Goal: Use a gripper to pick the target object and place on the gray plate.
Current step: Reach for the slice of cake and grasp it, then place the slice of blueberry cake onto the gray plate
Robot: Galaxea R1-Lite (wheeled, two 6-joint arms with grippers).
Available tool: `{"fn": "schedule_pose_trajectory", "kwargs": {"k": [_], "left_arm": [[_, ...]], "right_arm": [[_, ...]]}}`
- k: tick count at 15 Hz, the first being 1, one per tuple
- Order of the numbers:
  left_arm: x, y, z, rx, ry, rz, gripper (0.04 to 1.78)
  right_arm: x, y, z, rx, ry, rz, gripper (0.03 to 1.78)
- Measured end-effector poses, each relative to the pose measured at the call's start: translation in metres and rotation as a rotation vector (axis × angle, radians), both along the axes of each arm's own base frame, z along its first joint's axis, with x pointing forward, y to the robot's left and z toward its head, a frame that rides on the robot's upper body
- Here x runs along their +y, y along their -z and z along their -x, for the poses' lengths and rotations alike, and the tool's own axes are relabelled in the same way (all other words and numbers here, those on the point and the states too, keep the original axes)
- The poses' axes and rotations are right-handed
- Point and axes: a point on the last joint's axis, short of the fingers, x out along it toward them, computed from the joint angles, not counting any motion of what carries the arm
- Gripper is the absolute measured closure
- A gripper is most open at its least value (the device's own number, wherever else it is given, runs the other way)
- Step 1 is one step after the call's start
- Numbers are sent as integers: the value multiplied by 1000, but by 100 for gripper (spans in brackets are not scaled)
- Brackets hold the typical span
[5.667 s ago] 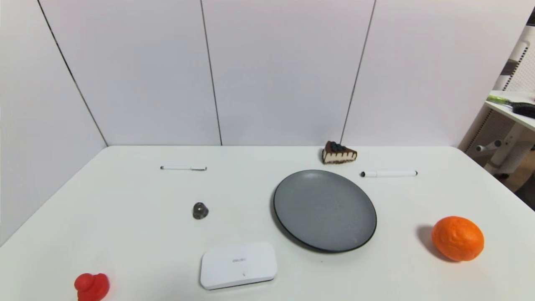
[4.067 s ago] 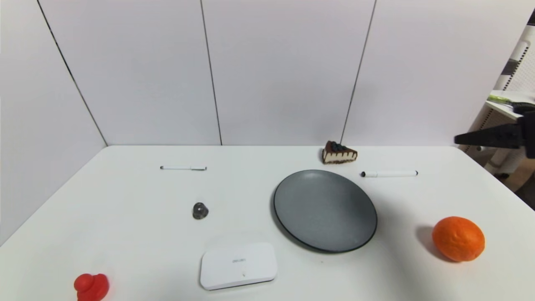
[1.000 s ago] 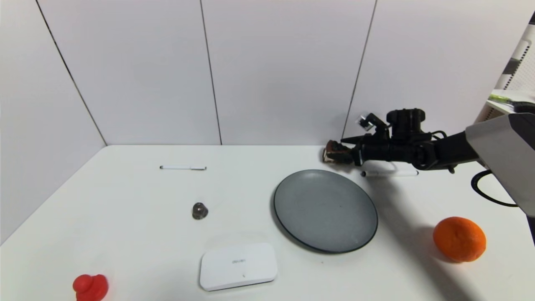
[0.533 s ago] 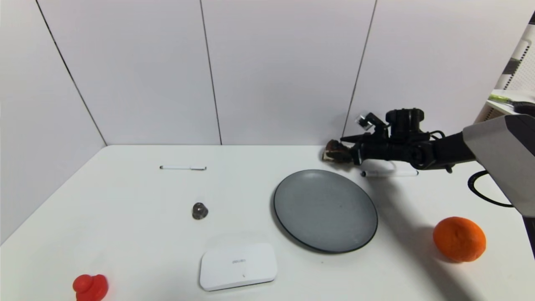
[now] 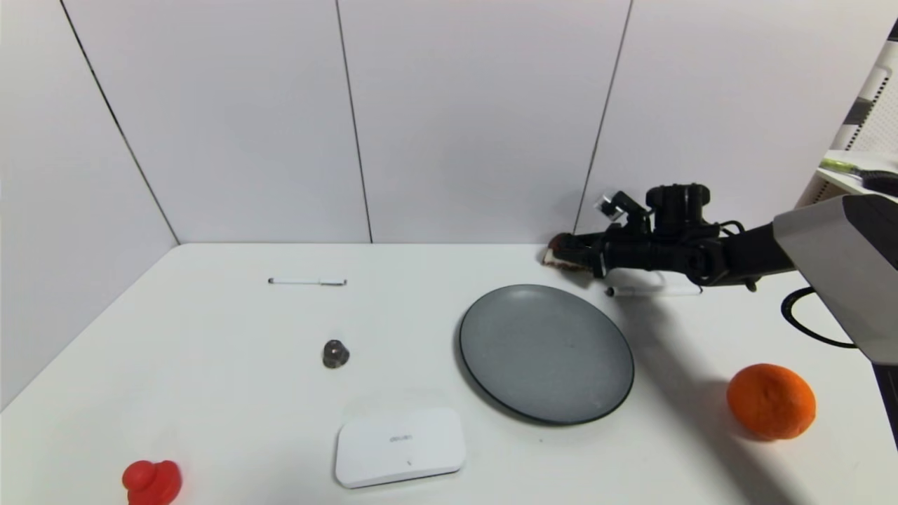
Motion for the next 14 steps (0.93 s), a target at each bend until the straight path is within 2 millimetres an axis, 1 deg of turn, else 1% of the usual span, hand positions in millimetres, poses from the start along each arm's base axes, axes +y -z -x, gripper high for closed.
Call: {"fn": "schedule_pose_trajectory", "kwargs": {"k": [2,6,9,11,14], "left_arm": [[0,0,0,0,0,0,13],[0,0,0,0,0,0,13],[0,0,0,0,0,0,13],[0,0,0,0,0,0,13],[0,0,0,0,0,0,13]], "right_arm": [[0,0,0,0,0,0,109],[0,-2,1,1,-1,-1,109],[0,-12,6,1,3,-6,109],[-1,-20,16,9,4,-8,109],[-2,-32,41,34,5,-9,109]]}}
